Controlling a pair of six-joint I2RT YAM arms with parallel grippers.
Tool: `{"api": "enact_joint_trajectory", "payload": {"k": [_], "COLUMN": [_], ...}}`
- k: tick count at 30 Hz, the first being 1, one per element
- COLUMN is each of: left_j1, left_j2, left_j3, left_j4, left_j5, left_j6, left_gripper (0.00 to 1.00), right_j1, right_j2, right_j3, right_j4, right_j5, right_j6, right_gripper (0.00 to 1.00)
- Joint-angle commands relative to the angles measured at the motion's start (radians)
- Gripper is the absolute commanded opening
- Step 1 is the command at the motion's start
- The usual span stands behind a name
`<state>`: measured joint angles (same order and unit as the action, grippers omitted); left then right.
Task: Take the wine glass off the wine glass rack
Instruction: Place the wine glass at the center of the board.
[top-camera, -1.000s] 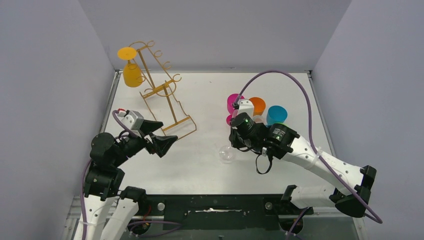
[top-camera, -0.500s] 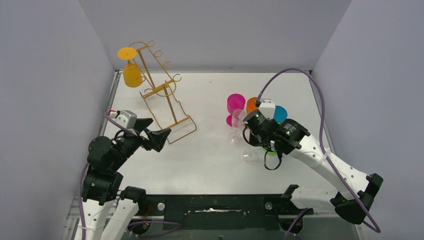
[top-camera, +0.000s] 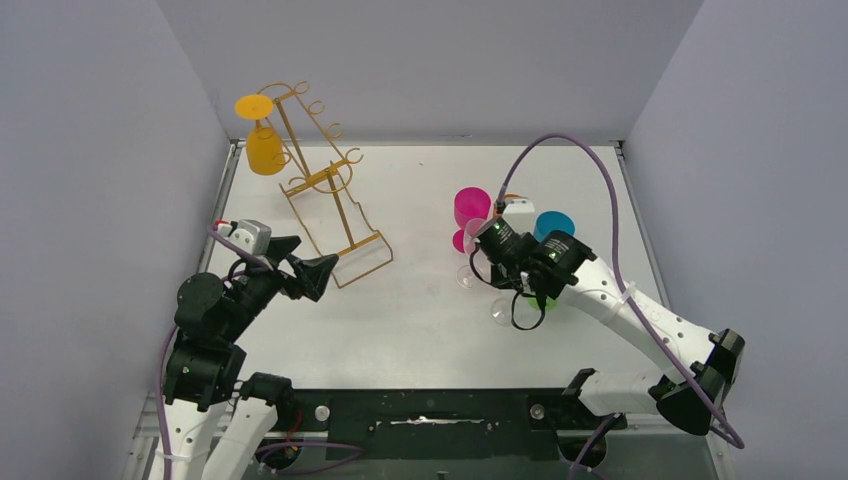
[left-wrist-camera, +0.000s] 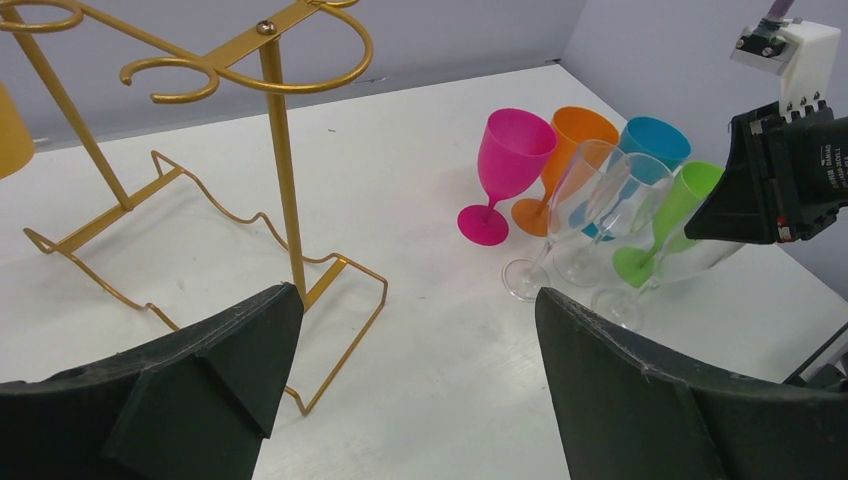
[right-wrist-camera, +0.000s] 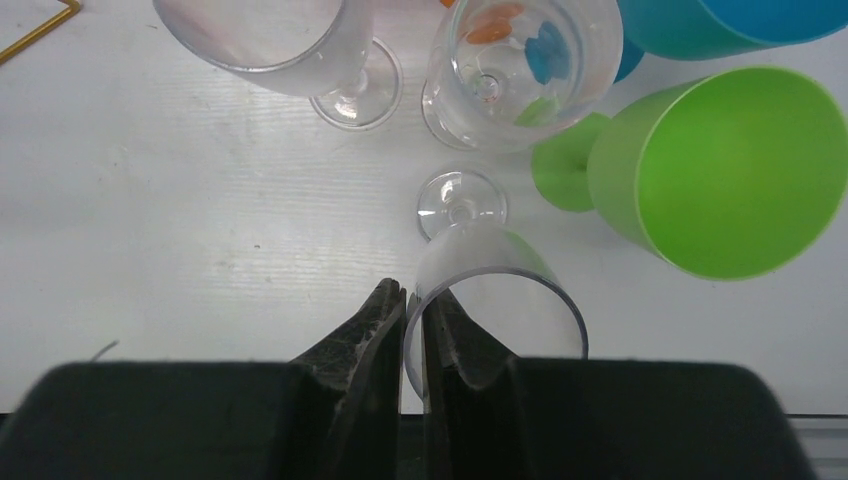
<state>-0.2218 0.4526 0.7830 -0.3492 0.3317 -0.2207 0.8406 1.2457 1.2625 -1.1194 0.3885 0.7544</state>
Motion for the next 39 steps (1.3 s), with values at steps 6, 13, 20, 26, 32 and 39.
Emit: {"api": "enact_joint_trajectory", "payload": {"k": [6,13,20,26,32,39], "left_j1": [-0.003,-0.004,-0.003,-0.004,-0.004,-0.003], "left_j2": [-0.009,-0.005,-0.002,0.006,-0.005,0.001], "left_j3": [0.039,0.032,0.032,0.037,0.048,0.055], "left_j4": [0.007,0.017,0.060,0.070,0.015,0.017], "left_j5": [-0.029,-0.024,-0.009,-0.006,-0.022,-0.024], "left_j6": [0.016,0.017,-0.013,-0.014,0.013,0.012], "left_gripper": [0.88,0.88,0.88,0.88,0.88,0.88], "right_j1": [-0.084,-0.114,-0.117,-0.117,-0.116,-0.117], "right_j2": [-0.030,-0.057,-0.023,0.035,0.017,0.035], "right_j3": [-0.047,-0.044,-0.016,0.039,0.029,0.060], "right_j4": [0.145,0.163,0.131,0.051,0.087,0.075], "right_j5": [-0.057,-0.137,-0.166,-0.131,-0.143,-0.125], "right_j6": [-0.070,-0.088,-0.105,-0.111,-0.113,-0.122], "right_gripper": [0.05,0.06,0.07,0.07,0.20,0.35]}}
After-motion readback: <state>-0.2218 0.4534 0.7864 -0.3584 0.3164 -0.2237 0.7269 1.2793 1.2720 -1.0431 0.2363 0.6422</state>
